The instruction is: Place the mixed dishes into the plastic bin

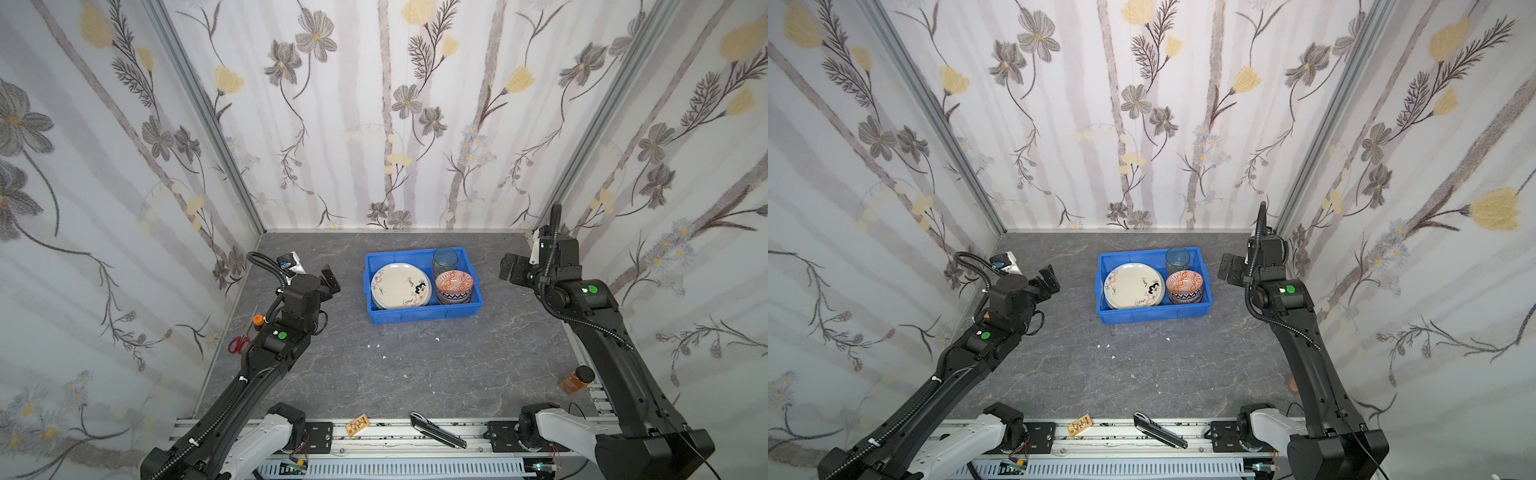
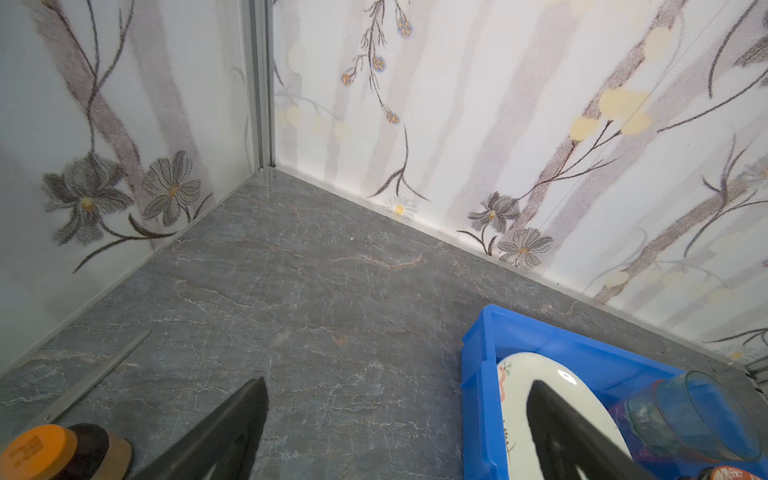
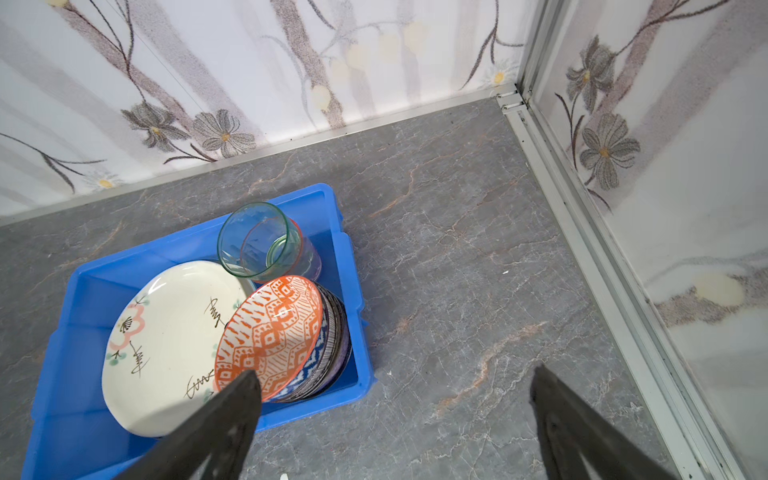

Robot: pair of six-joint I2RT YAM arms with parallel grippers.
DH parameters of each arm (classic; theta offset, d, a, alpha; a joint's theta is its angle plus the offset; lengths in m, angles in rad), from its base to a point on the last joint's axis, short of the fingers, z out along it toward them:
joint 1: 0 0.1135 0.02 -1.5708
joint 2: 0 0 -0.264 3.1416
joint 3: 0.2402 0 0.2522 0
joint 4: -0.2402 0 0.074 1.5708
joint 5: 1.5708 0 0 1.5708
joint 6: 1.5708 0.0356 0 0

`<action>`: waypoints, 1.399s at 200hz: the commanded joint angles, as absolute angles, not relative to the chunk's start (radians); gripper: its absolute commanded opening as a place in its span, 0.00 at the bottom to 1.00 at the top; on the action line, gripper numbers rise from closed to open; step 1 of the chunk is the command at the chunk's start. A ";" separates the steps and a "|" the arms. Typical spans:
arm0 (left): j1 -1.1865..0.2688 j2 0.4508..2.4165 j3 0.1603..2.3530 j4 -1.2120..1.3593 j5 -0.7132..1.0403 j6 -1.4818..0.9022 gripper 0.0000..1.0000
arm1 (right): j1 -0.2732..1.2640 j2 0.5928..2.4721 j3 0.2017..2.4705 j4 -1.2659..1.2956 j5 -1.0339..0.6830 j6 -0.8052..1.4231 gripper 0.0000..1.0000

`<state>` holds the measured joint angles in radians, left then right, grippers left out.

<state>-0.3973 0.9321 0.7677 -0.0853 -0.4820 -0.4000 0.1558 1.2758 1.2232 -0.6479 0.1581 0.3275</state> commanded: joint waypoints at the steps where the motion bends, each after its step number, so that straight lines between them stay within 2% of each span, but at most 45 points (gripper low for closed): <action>1: -0.395 0.923 0.738 0.007 -0.564 -0.342 1.00 | 0.149 1.232 1.139 -0.493 0.147 0.336 1.00; 48: -0.394 0.951 0.712 0.030 -0.530 -0.295 1.00 | 0.140 1.163 0.963 -0.334 0.147 0.271 1.00; 82: -0.393 0.984 0.710 0.044 -0.518 -0.278 1.00 | 0.133 1.066 0.712 -0.016 0.136 0.214 1.00; 110: -0.393 1.010 0.699 0.061 -0.475 -0.215 1.00 | 0.129 1.041 0.572 0.147 0.186 0.181 1.00; 145: -0.384 1.025 0.631 0.174 -0.409 -0.087 1.00 | 0.117 1.125 0.467 0.350 0.200 0.058 1.00; 199: -0.270 1.011 0.378 0.576 -0.291 -0.062 1.00 | 0.049 1.250 0.339 0.696 0.115 0.038 1.00; 243: -0.161 1.123 0.330 0.725 -0.233 -0.078 1.00 | 0.021 1.362 0.319 0.897 0.045 -0.018 1.00; 280: -0.128 1.238 0.321 0.866 -0.246 -0.060 1.00 | 0.006 1.421 0.281 1.076 0.002 0.028 1.00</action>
